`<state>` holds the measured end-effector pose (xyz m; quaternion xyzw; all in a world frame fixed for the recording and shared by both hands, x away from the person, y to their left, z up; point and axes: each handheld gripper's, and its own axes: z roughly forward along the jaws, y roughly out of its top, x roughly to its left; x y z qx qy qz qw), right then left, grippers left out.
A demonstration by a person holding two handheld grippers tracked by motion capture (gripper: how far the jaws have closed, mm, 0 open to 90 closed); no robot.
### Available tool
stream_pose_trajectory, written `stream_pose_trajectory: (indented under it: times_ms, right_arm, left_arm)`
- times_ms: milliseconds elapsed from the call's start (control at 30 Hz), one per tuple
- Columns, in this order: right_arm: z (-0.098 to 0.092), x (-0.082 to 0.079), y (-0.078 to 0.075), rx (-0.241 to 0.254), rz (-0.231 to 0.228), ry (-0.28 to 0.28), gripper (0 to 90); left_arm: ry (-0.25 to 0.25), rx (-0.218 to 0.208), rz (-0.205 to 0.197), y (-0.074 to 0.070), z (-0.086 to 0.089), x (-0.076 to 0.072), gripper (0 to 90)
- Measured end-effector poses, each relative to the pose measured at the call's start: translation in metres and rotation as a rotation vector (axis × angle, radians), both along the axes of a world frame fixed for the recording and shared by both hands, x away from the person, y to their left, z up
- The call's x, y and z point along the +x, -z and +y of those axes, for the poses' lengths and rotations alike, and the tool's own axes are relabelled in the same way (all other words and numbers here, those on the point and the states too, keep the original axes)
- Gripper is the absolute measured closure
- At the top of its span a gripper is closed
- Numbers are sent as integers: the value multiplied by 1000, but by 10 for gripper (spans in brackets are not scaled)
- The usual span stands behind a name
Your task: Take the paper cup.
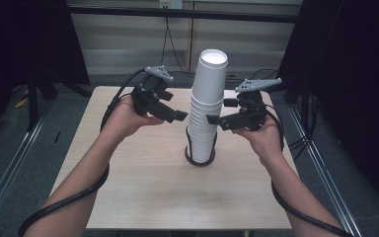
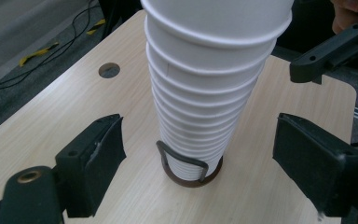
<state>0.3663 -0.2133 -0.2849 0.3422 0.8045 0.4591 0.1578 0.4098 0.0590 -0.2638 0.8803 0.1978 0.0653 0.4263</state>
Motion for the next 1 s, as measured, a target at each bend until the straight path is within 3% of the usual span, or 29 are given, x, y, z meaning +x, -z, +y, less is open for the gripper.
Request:
stream_pose_trajectory:
  times_ms: [500, 1000]
  right_arm:
    - [3, 5, -5, 2, -1, 62, 138]
    - [8, 8, 0, 23, -30, 70, 138]
  left_arm:
    - [14, -7, -17, -16, -17, 9, 158]
    - [37, -65, -4, -26, -42, 17, 155]
